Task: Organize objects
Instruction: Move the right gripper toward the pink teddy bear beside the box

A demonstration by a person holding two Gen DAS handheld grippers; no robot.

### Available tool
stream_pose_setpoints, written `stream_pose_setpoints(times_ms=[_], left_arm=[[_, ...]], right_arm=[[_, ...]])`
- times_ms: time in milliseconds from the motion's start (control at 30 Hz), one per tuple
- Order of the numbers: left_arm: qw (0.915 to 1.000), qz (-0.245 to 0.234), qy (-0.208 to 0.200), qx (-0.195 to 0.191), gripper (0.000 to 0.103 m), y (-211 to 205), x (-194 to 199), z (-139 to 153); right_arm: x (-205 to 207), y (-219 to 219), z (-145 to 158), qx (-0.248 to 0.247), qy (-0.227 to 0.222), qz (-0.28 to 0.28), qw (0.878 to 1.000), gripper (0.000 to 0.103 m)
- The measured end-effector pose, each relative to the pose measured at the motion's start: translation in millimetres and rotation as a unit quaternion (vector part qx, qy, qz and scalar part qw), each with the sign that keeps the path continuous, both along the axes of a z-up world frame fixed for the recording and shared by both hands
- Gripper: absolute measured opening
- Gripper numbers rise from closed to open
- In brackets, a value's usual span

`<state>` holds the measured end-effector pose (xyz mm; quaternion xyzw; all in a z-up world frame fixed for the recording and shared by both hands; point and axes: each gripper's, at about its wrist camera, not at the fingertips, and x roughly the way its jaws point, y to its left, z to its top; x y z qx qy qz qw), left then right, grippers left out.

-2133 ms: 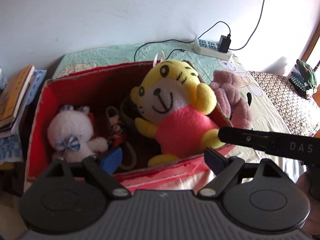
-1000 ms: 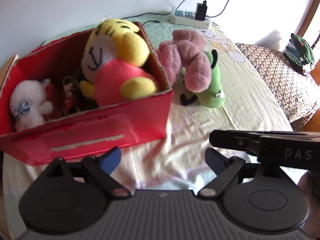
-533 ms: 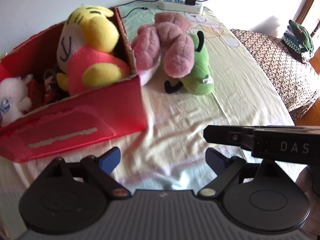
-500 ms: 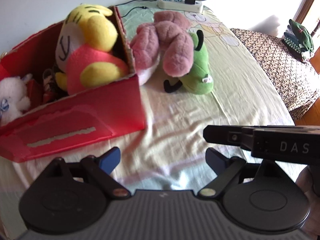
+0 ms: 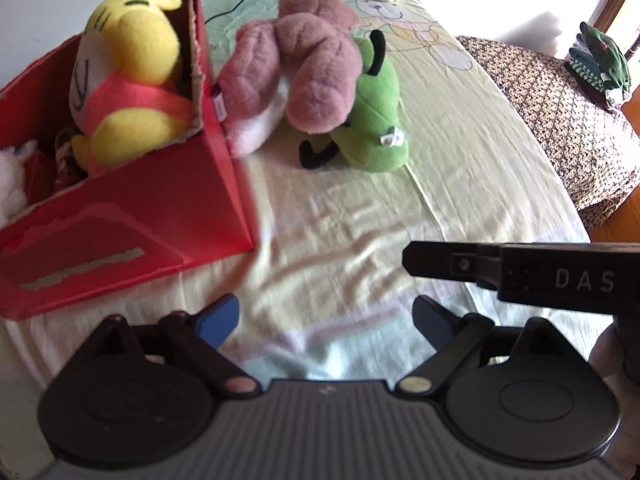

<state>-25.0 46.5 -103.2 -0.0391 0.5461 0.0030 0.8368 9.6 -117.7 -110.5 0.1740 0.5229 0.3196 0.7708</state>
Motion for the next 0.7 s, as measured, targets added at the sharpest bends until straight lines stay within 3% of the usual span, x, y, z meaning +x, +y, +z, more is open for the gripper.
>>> stream_pose_setpoints(times_ms=[467, 700], left_arm=[[0.9998, -0.006, 0.017, 0.002, 0.094, -25, 16, -17], [0.9997, -0.005, 0.017, -0.019, 0.094, -32, 23, -26]], right_arm=[[15, -20, -15, 0.003, 0.022, -0.005, 1.000, 0.032], [24, -37, -24, 0.007, 0.035, -0.023, 0.999, 0.032]])
